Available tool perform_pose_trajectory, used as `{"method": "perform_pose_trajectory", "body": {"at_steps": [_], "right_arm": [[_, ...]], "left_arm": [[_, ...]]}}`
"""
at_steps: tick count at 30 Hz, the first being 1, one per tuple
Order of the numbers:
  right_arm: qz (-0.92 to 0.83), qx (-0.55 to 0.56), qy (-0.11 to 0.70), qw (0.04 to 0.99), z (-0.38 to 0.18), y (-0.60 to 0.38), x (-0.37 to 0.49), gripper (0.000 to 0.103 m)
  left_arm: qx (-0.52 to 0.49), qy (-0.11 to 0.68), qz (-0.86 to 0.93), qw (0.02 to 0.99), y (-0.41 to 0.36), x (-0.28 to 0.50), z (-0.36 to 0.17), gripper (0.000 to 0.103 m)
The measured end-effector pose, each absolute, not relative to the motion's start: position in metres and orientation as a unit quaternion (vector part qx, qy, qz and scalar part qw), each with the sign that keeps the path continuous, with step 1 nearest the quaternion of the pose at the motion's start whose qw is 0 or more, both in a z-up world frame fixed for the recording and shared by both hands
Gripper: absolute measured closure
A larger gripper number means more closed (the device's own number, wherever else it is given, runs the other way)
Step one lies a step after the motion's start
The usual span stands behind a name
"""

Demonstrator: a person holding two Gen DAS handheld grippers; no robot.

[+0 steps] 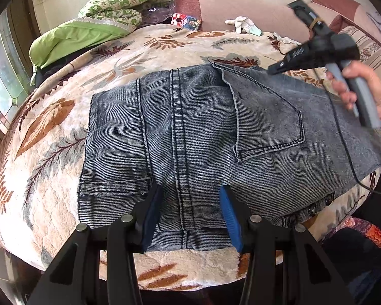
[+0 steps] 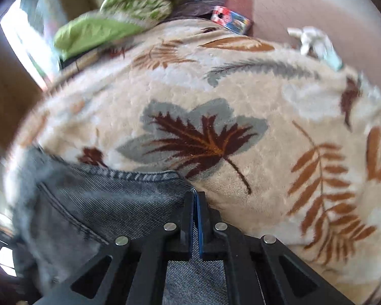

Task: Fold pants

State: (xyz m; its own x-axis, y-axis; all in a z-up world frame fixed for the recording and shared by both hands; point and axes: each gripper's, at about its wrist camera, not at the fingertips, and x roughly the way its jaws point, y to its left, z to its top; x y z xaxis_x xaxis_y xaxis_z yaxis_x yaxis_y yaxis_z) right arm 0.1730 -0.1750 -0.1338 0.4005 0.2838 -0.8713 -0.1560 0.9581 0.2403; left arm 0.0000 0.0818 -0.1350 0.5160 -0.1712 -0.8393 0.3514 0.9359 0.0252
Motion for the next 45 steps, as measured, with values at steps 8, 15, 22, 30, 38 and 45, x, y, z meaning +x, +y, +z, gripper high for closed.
{"method": "perform_pose_trajectory", "body": {"at_steps": [8, 15, 22, 30, 38, 45], "right_arm": [[0.132, 0.18, 0.513, 0.829, -0.104, -0.247, 0.133, 0.097], [0.111, 0.174, 0.542, 0.814, -0.151, -0.238, 0.1, 0.099], [0.086, 0.233, 0.512, 0.822, -0.152, -0.312, 0.051, 0.1], [-0.078, 0.242, 0.483, 0.838, -0.135, -0.444, -0.032, 0.099], [-0.168, 0.294, 0.449, 0.827, -0.135, -0.526, -0.099, 0.096], [-0.095, 0.338, 0.413, 0.84, -0.115, -0.512, -0.132, 0.096]], "left_arm": [[0.047, 0.476, -0.14, 0.867, 0.089, 0.009, -0.114, 0.055], [0.063, 0.501, -0.1, 0.857, 0.103, 0.012, -0.131, 0.052], [0.057, 0.501, -0.097, 0.858, 0.106, 0.0, -0.116, 0.052], [0.085, 0.467, -0.143, 0.869, 0.056, 0.007, -0.097, 0.052], [0.105, 0.502, -0.138, 0.847, 0.034, 0.015, -0.123, 0.052], [0.141, 0.487, -0.173, 0.844, 0.001, 0.002, -0.104, 0.052]]}}
